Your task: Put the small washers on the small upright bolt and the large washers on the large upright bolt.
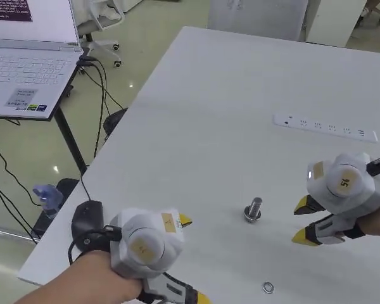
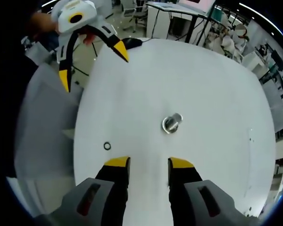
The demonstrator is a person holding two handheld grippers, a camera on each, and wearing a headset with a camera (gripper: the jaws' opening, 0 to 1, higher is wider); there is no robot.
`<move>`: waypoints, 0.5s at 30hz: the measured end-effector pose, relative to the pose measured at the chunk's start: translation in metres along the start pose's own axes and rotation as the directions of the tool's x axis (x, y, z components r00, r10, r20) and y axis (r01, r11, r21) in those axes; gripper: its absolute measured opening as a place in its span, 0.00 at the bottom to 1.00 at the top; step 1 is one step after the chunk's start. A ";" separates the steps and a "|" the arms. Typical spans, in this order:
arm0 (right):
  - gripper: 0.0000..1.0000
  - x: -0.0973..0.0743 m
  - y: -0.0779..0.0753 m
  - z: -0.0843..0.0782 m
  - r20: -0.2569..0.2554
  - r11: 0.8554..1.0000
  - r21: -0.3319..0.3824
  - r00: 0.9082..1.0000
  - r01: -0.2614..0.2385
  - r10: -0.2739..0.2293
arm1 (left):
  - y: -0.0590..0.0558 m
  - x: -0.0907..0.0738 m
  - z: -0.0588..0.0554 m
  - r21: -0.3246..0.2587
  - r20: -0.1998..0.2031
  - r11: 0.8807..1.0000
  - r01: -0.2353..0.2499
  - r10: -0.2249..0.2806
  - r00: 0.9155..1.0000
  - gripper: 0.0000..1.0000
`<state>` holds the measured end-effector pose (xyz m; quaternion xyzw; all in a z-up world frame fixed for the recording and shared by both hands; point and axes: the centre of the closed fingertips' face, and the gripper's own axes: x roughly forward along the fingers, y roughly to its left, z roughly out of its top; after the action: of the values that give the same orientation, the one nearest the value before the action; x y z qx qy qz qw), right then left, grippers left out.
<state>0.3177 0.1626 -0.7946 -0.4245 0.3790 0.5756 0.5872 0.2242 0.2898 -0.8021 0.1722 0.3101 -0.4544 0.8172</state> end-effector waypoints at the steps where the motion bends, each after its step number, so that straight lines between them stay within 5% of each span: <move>1: 0.33 0.001 0.002 0.001 0.002 1.000 -0.001 1.000 -0.004 0.004 | 0.000 0.000 0.000 0.001 -0.001 1.000 -0.001 0.001 1.000 0.86; 15: 0.32 0.019 0.046 0.006 0.013 0.998 -0.042 0.999 -0.051 0.052 | -0.001 0.001 -0.002 -0.008 0.004 1.000 -0.002 0.002 1.000 0.85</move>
<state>0.2723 0.1736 -0.8131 -0.4225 0.3735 0.6014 0.5659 0.2232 0.2896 -0.8040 0.1681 0.3101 -0.4524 0.8191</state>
